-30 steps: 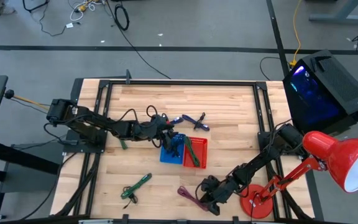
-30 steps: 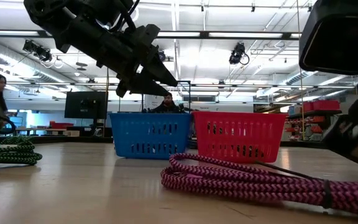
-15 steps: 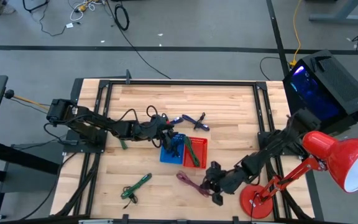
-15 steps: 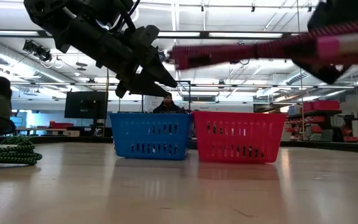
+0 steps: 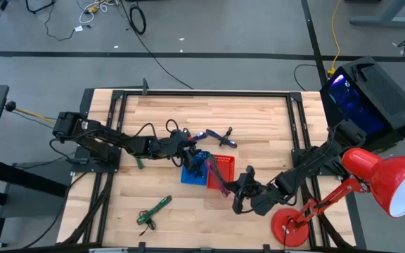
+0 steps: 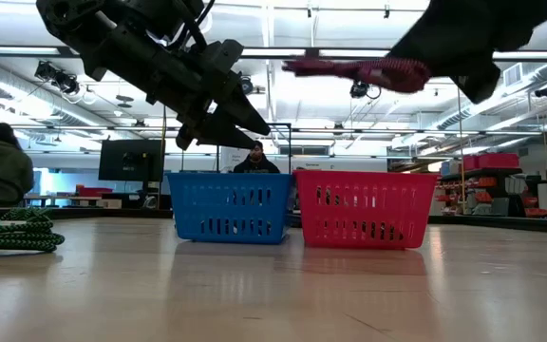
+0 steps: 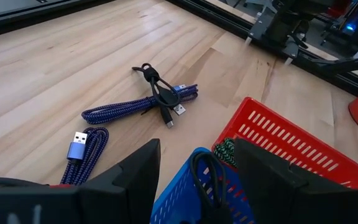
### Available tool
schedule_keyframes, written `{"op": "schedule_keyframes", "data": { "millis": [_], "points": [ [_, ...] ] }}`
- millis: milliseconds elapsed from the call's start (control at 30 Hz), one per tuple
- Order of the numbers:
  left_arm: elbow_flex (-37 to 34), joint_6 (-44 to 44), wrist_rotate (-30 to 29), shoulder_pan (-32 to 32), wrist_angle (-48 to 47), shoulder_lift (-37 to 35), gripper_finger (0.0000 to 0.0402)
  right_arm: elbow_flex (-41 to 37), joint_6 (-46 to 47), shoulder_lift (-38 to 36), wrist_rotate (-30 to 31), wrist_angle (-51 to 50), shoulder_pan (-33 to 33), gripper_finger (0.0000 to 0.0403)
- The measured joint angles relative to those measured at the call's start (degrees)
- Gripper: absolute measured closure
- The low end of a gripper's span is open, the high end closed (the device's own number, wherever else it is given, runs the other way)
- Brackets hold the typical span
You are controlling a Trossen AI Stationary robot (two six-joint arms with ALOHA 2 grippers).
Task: Pick & Place USB Port
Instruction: Put the black and pink USB cable into the red basket
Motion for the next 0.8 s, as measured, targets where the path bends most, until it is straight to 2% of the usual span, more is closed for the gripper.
{"op": "schedule_keyframes", "data": {
  "millis": [133,400,800],
  "points": [
    [0.00,0.02,0.00,-0.02,0.00,0.00,0.0191,-0.74,4.84,2.14,3.68,-0.40,-0.26,0.0403],
    [0.00,0.00,0.00,0.00,0.04,0.00,0.0191,-1.34,10.35,6.30,6.85,-0.58,-2.17,0.0403],
    [0.00,0.09,0.00,0.00,0.04,0.00,0.0191,-1.34,13.04,10.40,3.60,-2.45,-6.31,0.0403]
  ]
}}
